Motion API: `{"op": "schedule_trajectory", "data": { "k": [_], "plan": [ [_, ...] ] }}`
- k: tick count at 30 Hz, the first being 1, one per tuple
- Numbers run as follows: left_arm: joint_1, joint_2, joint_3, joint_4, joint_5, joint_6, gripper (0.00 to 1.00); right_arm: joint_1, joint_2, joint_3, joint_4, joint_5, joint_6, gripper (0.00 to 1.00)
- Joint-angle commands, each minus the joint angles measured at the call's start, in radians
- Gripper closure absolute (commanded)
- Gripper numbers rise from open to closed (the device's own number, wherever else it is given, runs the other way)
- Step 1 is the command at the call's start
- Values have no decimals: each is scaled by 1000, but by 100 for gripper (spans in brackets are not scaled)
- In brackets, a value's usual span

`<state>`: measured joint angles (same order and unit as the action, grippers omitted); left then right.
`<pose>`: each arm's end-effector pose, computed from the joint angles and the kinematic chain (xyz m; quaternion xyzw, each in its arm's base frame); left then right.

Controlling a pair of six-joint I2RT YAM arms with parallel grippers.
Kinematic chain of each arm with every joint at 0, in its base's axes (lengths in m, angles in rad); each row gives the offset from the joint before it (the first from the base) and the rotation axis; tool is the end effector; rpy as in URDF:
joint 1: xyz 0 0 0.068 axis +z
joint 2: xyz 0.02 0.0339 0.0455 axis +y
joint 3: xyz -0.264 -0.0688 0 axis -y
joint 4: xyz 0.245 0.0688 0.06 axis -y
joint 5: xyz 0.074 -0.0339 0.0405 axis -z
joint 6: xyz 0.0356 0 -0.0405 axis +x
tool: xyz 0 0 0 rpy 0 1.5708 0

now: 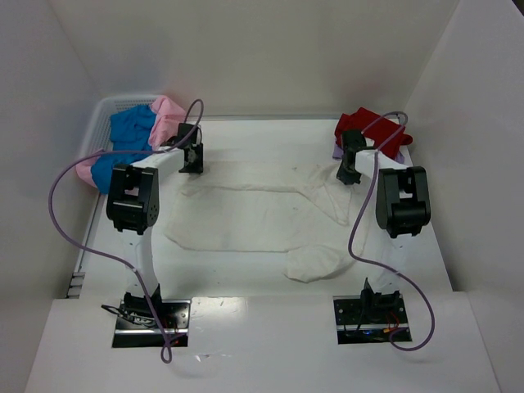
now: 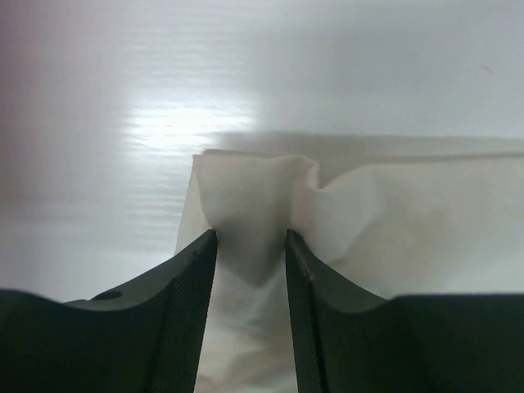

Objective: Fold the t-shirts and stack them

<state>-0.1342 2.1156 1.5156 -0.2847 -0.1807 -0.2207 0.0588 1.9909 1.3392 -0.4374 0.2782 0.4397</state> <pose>0.4587 -0.0555 0.1661 -0.0709 0.9357 0.0245 0.3447 0.4089 0.0143 0.1577 0.2145 0.9381 -0.0722 0.2621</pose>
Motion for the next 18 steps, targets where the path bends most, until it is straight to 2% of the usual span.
{"op": "schedule_trajectory", "data": {
  "k": [1,5,7,11,16,18],
  "plan": [
    [-36,-43,-50,-51,55,-34,52,-63,76,41,-15,72,-54,100],
    [-54,-55,-73,-60,55,-43,53,-83,106,84,-15,61,-55,100],
    [-55,-65,-84,-60,6,-43,56,-83,115,84,-15,61,-55,100],
    [-32,-48,-43,-51,-85,-52,72,-83,95,66,3,42,-65,100],
    [8,-25,-1,-42,-77,-54,93,-83,63,43,14,33,-65,100],
    [8,-14,3,-31,-84,-54,97,-83,60,43,14,33,-65,100]
  ]
}}
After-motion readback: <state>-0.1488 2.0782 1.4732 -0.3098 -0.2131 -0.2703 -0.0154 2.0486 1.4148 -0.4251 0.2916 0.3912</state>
